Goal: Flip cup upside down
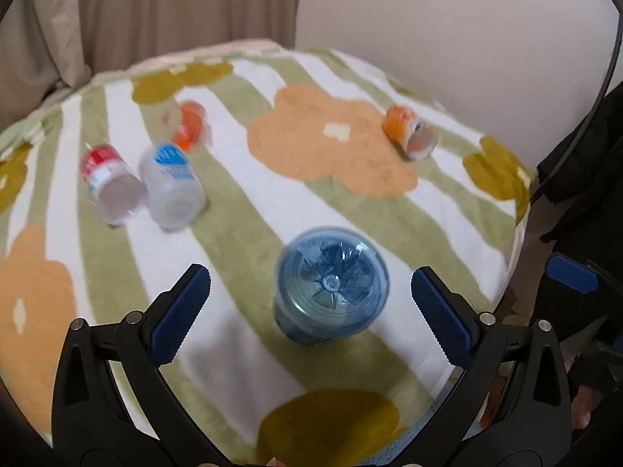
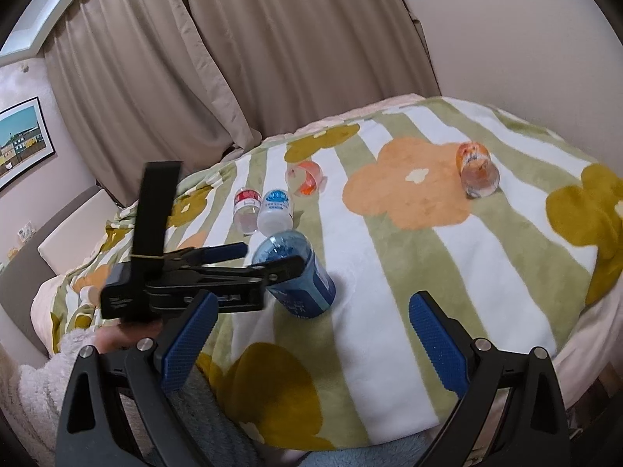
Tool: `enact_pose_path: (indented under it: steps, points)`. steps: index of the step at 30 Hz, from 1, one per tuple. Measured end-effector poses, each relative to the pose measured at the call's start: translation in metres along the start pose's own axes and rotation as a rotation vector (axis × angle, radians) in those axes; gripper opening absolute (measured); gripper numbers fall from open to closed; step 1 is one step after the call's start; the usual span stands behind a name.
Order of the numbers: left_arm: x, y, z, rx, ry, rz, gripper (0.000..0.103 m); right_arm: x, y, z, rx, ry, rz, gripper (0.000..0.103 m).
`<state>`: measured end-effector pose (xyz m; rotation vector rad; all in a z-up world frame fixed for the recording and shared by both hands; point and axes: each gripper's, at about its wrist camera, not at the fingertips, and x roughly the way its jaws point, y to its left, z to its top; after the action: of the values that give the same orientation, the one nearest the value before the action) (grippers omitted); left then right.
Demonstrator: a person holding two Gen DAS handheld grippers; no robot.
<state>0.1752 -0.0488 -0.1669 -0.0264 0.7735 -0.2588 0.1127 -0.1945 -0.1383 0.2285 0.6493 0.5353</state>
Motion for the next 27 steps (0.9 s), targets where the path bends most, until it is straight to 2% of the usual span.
enact_pose_path:
  steps: [4,8,11,13,15,17,21,27]
  points:
    - [-0.06,0.003,0.014,0.001,-0.117,-0.005,0.103,-0.021,0.017,0.026,-0.074,-0.057,-0.032,0.098]
    - [-0.128,0.004,0.031,-0.004,-0.267,0.005,0.103,-0.049,0.043,0.056,-0.166,-0.153,-0.144,0.098]
    - [-0.178,0.003,0.034,-0.002,-0.384,0.044,0.103,-0.074,0.063,0.074,-0.199,-0.259,-0.272,0.098]
    - [-0.197,0.002,0.035,-0.002,-0.425,0.058,0.103,-0.09,0.079,0.081,-0.237,-0.34,-0.398,0.098]
    - [-0.22,0.002,0.037,-0.006,-0.472,0.061,0.103,-0.101,0.091,0.083,-0.263,-0.396,-0.472,0.098]
    - [-0.235,0.001,0.038,-0.005,-0.513,0.066,0.103,-0.112,0.101,0.084,-0.26,-0.446,-0.508,0.098]
    - [-0.253,-0.002,0.035,-0.003,-0.565,0.081,0.103,-0.12,0.107,0.083,-0.243,-0.473,-0.57,0.103]
    - [-0.257,0.001,0.031,-0.02,-0.556,0.065,0.103,-0.128,0.104,0.079,-0.189,-0.45,-0.613,0.103]
